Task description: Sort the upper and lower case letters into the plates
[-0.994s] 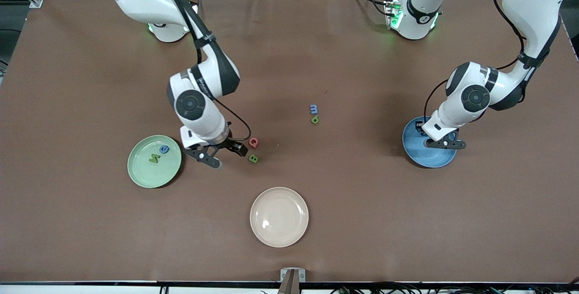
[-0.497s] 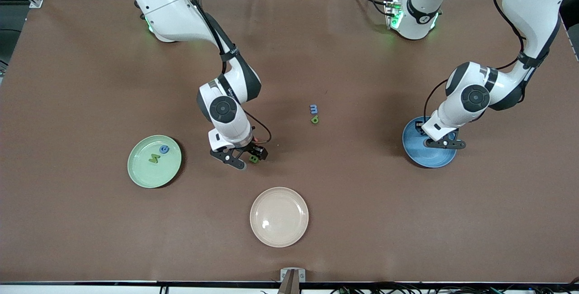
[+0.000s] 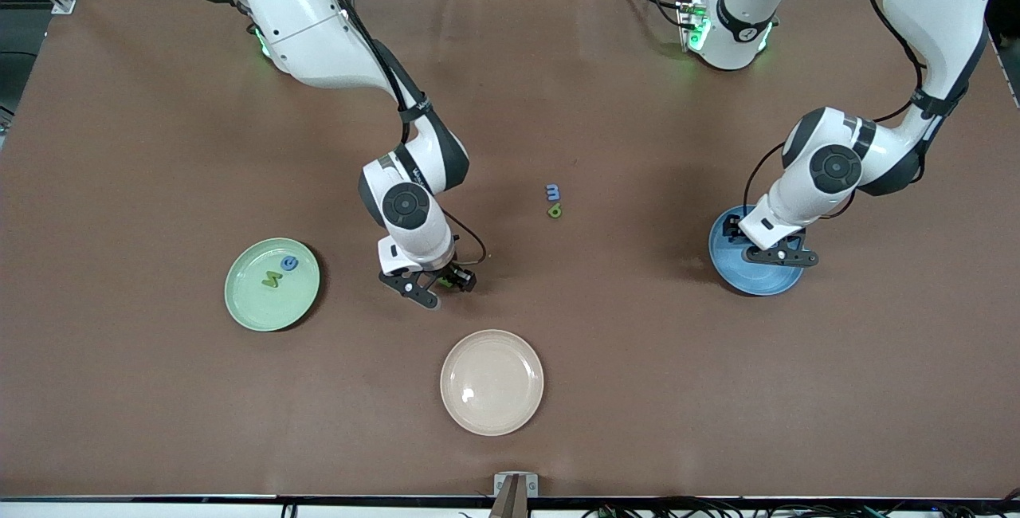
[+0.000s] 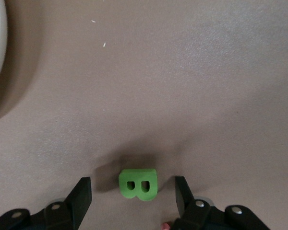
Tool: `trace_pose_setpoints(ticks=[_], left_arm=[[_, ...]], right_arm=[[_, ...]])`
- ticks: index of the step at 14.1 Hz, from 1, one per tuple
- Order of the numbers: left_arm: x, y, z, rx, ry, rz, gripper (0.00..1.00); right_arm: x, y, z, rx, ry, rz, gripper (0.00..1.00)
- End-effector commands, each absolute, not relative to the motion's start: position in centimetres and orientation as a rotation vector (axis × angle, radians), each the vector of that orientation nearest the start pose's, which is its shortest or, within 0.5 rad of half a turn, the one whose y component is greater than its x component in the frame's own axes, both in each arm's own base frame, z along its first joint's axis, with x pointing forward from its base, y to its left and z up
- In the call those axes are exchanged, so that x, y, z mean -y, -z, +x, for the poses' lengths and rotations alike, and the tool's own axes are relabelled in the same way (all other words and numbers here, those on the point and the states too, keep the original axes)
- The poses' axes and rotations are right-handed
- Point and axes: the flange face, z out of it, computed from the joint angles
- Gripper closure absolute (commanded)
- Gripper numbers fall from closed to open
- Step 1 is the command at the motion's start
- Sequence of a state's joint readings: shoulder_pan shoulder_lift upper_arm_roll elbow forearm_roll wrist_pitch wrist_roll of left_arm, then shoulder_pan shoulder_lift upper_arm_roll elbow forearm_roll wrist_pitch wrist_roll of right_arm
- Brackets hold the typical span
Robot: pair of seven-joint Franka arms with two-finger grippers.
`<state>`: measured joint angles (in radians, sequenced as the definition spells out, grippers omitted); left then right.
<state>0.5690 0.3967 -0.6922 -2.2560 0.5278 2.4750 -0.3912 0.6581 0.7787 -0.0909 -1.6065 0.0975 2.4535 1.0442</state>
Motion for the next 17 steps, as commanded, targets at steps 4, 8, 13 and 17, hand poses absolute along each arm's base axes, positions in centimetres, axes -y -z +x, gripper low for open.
trace_pose_setpoints(ticks=[4, 8, 13, 17], left_arm=[[19.2, -28.8, 51.9, 0.178, -0.098, -3.030, 0.00], [28.8, -28.6, 50.3, 0.605, -0.119, -3.037, 0.00], [38.4, -26.4, 48.5, 0.960, -0.175, -2.981, 0.00], [43.6, -22.6, 47.4, 1.042, -0.097, -2.945, 0.00]], right_arm=[[-38.4, -17.4, 58.7, -0.825, 0.085, -2.995, 0.71], [-37.1, -18.5, 59.8, -0.835, 0.096, -2.988, 0.99], [-26.2, -25.0, 63.1, -0.642, 0.002, -3.091, 1.00], [-17.7, -27.8, 65.7, -0.458, -0.009, -3.116, 1.00]])
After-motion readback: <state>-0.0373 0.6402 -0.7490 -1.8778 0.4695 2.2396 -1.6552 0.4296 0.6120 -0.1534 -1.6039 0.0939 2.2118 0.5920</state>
